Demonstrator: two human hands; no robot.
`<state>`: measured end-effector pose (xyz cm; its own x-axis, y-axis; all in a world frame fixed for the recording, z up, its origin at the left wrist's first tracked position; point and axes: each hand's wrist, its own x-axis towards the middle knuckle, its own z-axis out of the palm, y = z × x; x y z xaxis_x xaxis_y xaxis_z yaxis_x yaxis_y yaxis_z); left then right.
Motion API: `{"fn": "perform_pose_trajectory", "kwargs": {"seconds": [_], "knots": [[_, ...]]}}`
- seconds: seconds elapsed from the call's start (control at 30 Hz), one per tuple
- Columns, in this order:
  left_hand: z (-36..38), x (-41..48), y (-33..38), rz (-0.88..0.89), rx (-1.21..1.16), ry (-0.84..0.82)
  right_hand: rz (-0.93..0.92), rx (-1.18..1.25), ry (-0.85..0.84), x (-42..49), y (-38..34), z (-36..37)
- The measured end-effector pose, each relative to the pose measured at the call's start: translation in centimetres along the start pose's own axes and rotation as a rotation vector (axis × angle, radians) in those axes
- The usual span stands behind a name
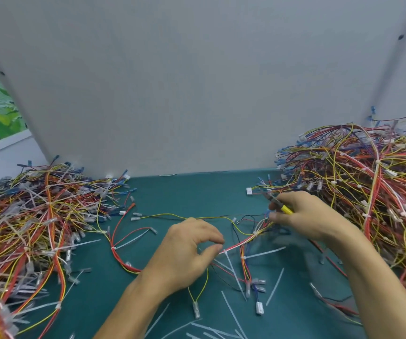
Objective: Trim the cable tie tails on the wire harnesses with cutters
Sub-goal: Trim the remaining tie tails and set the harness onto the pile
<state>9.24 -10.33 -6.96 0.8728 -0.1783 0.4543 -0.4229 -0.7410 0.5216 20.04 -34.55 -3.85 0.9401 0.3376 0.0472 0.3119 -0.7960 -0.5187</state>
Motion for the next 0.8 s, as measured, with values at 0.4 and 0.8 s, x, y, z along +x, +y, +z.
{"fn": "perform_pose_trajectory", "kwargs": {"seconds": [0.4, 0.8], "knots": [[-1.0, 0.7, 2.9, 0.230, 0.125, 0.210, 0.163, 0.008, -0.142, -0.1, 0.4, 0.0], [4.9, -1.3, 1.3, 0.130, 0.296, -0.156, -0.035, -0.098, -0.089, 0.3, -1.0, 3.3]]}}
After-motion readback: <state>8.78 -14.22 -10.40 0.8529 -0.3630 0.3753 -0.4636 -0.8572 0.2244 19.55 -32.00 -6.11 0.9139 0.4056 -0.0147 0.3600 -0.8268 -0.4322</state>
